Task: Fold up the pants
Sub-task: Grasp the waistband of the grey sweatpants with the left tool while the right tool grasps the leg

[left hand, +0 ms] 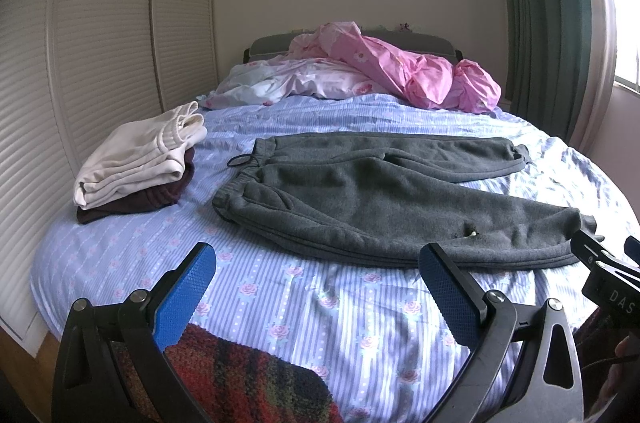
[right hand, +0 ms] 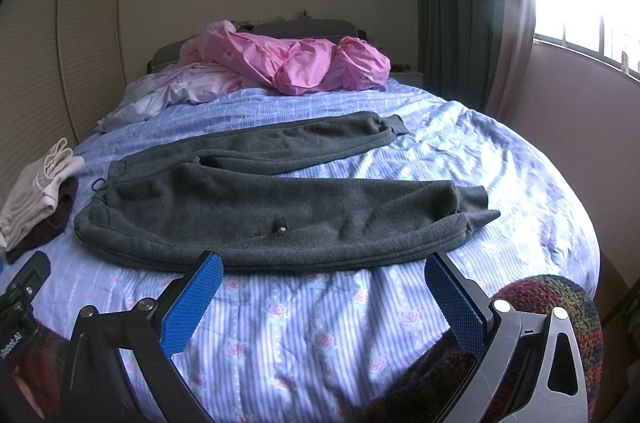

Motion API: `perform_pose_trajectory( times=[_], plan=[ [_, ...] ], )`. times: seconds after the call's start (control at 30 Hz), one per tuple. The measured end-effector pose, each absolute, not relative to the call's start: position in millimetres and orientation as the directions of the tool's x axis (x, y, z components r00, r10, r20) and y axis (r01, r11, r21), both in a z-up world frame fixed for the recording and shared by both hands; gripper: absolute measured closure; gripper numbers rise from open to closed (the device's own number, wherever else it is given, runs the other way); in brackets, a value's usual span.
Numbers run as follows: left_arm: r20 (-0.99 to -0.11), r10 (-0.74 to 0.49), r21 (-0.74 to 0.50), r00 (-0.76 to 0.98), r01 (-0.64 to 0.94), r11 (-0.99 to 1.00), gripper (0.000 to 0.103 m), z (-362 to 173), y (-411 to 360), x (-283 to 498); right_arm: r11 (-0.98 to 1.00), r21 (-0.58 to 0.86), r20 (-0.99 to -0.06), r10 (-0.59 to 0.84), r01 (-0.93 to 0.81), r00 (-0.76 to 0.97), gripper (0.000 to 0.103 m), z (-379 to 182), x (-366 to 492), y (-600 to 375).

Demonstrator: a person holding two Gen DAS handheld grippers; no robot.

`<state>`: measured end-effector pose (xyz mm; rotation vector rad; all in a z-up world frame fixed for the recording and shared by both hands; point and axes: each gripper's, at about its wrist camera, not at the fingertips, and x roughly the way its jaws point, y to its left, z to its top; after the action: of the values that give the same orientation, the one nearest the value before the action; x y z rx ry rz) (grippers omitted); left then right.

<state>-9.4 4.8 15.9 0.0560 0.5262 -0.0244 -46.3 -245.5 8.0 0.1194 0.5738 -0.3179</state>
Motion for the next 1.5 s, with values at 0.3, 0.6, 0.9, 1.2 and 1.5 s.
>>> perform_pose_trajectory(
  times=[0.3, 0.6, 0.9, 1.2, 1.5],
  plan=[
    [-0.541, 0.006, 0.041, 0.841, 0.019, 0.999, 0.0, 35.1, 10.0, 20.1, 0.936, 0.098, -0.621, -0.208, 0.338, 0.755, 0.001, -0.6, -27.0, -241.2],
    [-0.603, 0.072, 0.163, 0.794, 0.034, 0.986, 0.0, 49.3, 30.9, 100.9, 0.905, 0.202, -0.698, -0.134, 0.374, 0.703, 0.001, -22.5, 43.3, -218.3],
    [-0.87, -0.061, -0.062, 0.489, 0.015, 0.998, 0.003, -6.0, 99.8, 209.0, 0.836, 0.28, -0.769, -0.1, 0.473, 0.631, 0.001, -59.2, 98.3, -200.3],
    [-0.92, -0.217, -0.262, 0.327, -0.1, 0.96, 0.005, -60.9, 118.6, 242.0, 0.8, 0.272, -0.831, -0.085, 0.535, 0.55, 0.001, -91.0, 126.0, -194.6],
    [-0.934, -0.292, -0.324, 0.204, -0.143, 0.935, 0.027, -107.5, 94.8, 263.3, 0.778, 0.291, -0.826, -0.09, 0.557, 0.556, 0.001, -112.6, 130.7, -214.3]
  ],
)
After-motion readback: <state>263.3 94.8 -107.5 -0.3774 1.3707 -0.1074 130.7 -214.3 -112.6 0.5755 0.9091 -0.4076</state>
